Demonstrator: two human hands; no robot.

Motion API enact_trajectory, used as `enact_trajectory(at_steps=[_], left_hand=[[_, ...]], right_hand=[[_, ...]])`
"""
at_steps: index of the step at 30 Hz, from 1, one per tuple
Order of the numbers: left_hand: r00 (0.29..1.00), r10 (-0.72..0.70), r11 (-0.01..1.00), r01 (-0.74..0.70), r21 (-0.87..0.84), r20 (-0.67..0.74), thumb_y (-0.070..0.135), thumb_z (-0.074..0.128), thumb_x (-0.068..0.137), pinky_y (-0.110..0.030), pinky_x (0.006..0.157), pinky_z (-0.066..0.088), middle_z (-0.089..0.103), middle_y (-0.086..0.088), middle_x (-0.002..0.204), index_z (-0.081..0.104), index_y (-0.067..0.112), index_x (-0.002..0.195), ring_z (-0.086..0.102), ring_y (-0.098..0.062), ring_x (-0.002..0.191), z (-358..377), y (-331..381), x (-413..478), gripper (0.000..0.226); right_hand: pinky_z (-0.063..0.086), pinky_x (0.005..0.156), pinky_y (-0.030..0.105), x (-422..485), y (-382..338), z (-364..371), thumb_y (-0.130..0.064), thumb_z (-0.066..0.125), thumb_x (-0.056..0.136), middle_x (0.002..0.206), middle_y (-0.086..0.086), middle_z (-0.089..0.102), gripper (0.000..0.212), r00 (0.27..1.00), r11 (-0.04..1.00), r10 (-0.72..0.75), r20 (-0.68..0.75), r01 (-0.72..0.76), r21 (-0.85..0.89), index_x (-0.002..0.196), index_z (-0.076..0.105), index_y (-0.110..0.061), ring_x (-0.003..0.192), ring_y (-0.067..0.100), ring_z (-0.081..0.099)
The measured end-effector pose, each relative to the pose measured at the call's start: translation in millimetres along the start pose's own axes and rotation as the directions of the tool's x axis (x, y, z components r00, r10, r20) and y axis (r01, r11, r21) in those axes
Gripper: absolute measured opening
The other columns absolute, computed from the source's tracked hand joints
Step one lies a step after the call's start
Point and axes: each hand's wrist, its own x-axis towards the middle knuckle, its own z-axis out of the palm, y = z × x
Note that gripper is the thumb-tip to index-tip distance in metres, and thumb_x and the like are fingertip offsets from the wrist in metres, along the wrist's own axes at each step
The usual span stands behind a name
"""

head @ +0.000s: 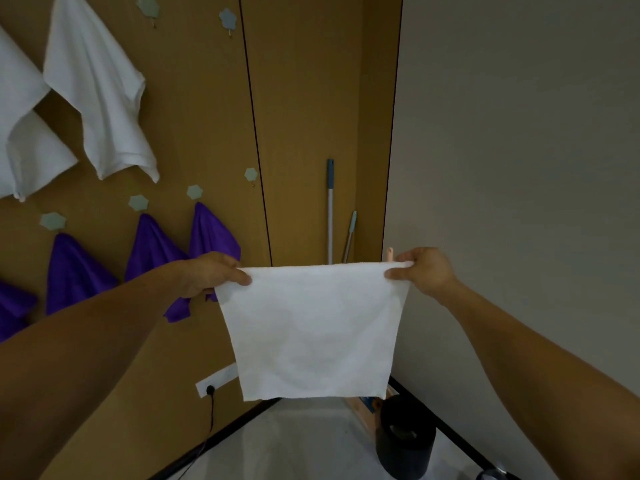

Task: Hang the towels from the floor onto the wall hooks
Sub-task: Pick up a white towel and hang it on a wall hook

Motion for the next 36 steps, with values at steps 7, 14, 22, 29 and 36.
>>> enact_trajectory(at_steps=[7, 14, 22, 29, 36], left_hand=[[0.984, 0.083, 0.993, -0.069, 0.091, -0.157, 0.026, 0.075, 0.08, -0.028, 0.071, 0.049, 0.069, -0.01, 0.096, 0.068, 0.008, 0.09, 0.064, -0.024, 0.087, -7.9, 5.0, -1.8, 0.021], [0.931, 0.253, 0.919, -0.146, 0.367, -0.264, 0.021, 0.072, 0.08, -0.034, 0.079, 0.045, 0.064, -0.004, 0.082, 0.067, 0.009, 0.067, 0.058, -0.025, 0.087, -17.8, 11.6, -13.3, 0.018], [0.517, 0.354, 0.895, -0.428, 0.123, -0.779, 0.009, 0.053, 0.085, -0.022, 0.051, 0.036, 0.048, -0.005, 0.059, 0.05, 0.004, 0.058, 0.044, -0.011, 0.058, -13.9, 29.9, -23.8, 0.027], [0.919, 0.343, 0.653, -0.085, 0.752, -0.194, 0.007, 0.056, 0.088, -0.026, 0.068, 0.032, 0.051, -0.007, 0.081, 0.046, 0.012, 0.069, 0.054, -0.026, 0.084, -36.5, -27.9, -19.6, 0.022], [0.723, 0.378, 0.926, -0.3, 0.23, -0.578, -0.004, 0.054, 0.08, -0.021, 0.047, 0.027, 0.035, 0.003, 0.053, 0.032, 0.017, 0.053, 0.033, -0.009, 0.05, -75.6, -19.3, 1.9, 0.041]], right_hand=[[0.043, 0.064, 0.023, 10.0, -12.5, -1.8, -0.031, 0.079, 0.076, 0.096, 0.004, 0.068, 0.029, 0.997, 0.98, -0.063, -0.053, 0.052, -0.193, 0.096, 0.072, -0.012, 0.079, 0.015, 0.058], [0.039, 0.056, 0.022, 13.5, -41.5, 6.6, -0.019, 0.066, 0.079, 0.077, 0.005, 0.057, 0.017, 0.981, 0.967, -0.172, -0.091, 0.15, -0.206, 0.068, 0.058, -0.009, 0.07, 0.021, 0.055], [0.038, 0.059, 0.02, 22.9, -94.5, 33.6, 0.006, 0.044, 0.079, 0.078, -0.007, 0.052, 0.033, 0.944, 0.916, -0.261, -0.2, 0.307, 0.258, 0.075, 0.047, -0.027, 0.075, 0.012, 0.051], [0.047, 0.078, 0.031, 35.3, -83.6, 74.5, 0.006, 0.04, 0.088, 0.103, 0.017, 0.066, 0.024, 0.884, 0.854, -0.376, 0.278, 0.447, -0.266, 0.094, 0.061, -0.005, 0.096, 0.027, 0.061], [0.051, 0.083, 0.036, 63.8, -118.7, 100.1, 0.013, 0.037, 0.079, 0.096, 0.011, 0.067, 0.034, 0.926, 0.926, -0.361, 0.11, 0.37, -0.077, 0.085, 0.065, -0.005, 0.092, 0.025, 0.06]])
